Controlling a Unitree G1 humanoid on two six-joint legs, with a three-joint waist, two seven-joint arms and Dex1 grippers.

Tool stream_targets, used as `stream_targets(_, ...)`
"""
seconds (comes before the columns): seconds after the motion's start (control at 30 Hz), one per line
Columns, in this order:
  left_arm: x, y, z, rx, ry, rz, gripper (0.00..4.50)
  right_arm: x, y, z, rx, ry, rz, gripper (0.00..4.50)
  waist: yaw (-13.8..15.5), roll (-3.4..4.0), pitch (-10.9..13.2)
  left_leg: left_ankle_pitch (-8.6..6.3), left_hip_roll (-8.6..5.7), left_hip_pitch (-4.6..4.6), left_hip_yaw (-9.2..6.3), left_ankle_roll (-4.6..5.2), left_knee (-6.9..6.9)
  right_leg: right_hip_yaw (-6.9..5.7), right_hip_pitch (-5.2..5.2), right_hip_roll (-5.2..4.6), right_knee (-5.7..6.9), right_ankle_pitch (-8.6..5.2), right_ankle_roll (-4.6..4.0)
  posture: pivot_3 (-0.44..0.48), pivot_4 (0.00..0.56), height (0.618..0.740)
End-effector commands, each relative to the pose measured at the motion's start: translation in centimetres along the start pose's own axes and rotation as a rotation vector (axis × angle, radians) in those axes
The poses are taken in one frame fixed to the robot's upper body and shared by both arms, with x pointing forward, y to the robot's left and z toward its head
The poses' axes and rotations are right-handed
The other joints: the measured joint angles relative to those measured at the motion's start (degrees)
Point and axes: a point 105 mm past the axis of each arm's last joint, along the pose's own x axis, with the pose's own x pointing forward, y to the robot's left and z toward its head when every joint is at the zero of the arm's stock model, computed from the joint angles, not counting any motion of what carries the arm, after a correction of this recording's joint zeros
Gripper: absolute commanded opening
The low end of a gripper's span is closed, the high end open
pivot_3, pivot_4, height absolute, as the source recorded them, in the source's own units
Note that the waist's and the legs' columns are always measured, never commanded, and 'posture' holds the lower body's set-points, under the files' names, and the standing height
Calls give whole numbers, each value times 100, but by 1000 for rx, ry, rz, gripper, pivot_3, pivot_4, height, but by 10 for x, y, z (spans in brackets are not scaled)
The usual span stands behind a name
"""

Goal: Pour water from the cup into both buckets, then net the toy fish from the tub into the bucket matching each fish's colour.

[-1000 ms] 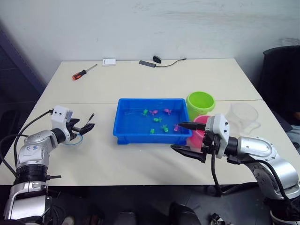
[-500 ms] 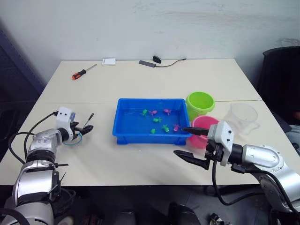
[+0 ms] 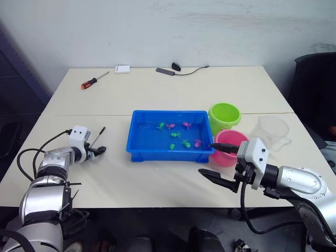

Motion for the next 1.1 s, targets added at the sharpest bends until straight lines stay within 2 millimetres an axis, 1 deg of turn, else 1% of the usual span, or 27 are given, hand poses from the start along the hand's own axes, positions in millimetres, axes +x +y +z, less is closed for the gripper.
stream_targets(0.03,-1,2,6,14,-2,3,3217,-2,1,11,-36,-30,-4,4500,-1,0,0,0,-1,0,0,0,0,0,0,0,1,0,0,0,150,740)
stream_targets(0.07,-1,2,5,15,2,3,2718,-2,1,12,-36,-31,-6,4500,-2,0,0,0,-1,0,0,1,0,0,0,0,1,0,0,0,150,740)
stream_targets(0.13,-2,2,4,17,6,5,1951,-1,0,12,-36,-33,-7,4500,-2,0,0,1,-1,0,1,1,0,0,0,0,2,0,0,0,150,740)
stream_targets(0.2,-2,3,4,17,8,6,1075,-1,0,12,-35,-33,-8,4500,-1,0,0,1,-1,0,1,1,0,0,0,0,1,0,0,0,150,740)
stream_targets(0.23,-2,3,3,17,9,7,565,-1,0,12,-36,-34,-8,4500,-1,0,0,1,-1,0,1,1,0,0,1,0,1,0,0,0,150,740)
stream_targets(0.27,-2,3,3,17,10,8,193,-1,-1,12,-36,-34,-9,4500,-1,0,0,1,-1,0,1,1,0,0,1,0,1,0,0,0,150,740)
stream_targets(0.3,-2,3,3,17,10,8,84,-1,-1,12,-36,-35,-10,4500,-1,1,0,0,-1,0,1,1,0,0,1,0,0,0,0,0,150,740)
stream_targets(0.5,-2,3,2,23,14,9,84,1,-1,12,-35,-36,-13,4500,-2,3,-2,0,-1,0,0,0,0,0,1,-1,0,0,0,0,150,740)
stream_targets(0.57,-3,6,4,40,4,21,84,1,-2,12,-34,-37,-14,4500,-2,3,-2,0,-1,0,0,1,0,0,1,-1,0,0,0,0,150,740)
stream_targets(0.67,-9,13,24,46,-79,45,84,2,-2,11,-32,-40,-16,4500,-2,3,-2,0,-1,0,1,1,0,0,1,-1,1,0,0,0,150,740)
stream_targets(0.77,-18,17,46,116,-166,43,84,4,-2,11,-28,-45,-17,4500,-2,3,-2,1,-1,0,1,1,0,0,1,-1,1,0,0,0,150,740)
stream_targets(0.9,-30,10,67,257,-253,-17,84,6,-2,11,-17,-50,-5,4500,-5,-5,3,1,0,0,0,1,0,0,-1,0,3,0,0,0,150,740)
stream_targets(0.97,-40,-10,92,329,-368,-108,84,7,-4,10,-15,-44,7,4500,-5,-7,2,1,3,-1,-2,1,0,-2,-1,1,3,0,0,0,150,740)
stream_targets(1.03,-48,-30,108,388,-439,-195,84,8,-5,10,-12,-42,14,4500,-9,-4,2,1,4,-1,-2,0,-1,-3,-1,1,5,0,-1,0,150,740)
stream_targets(1.1,-55,-60,121,433,-498,-324,84,10,-8,9,-5,-38,17,4500,-7,5,2,1,2,1,-1,0,-2,-1,-1,-3,22,0,-1,0,150,740)
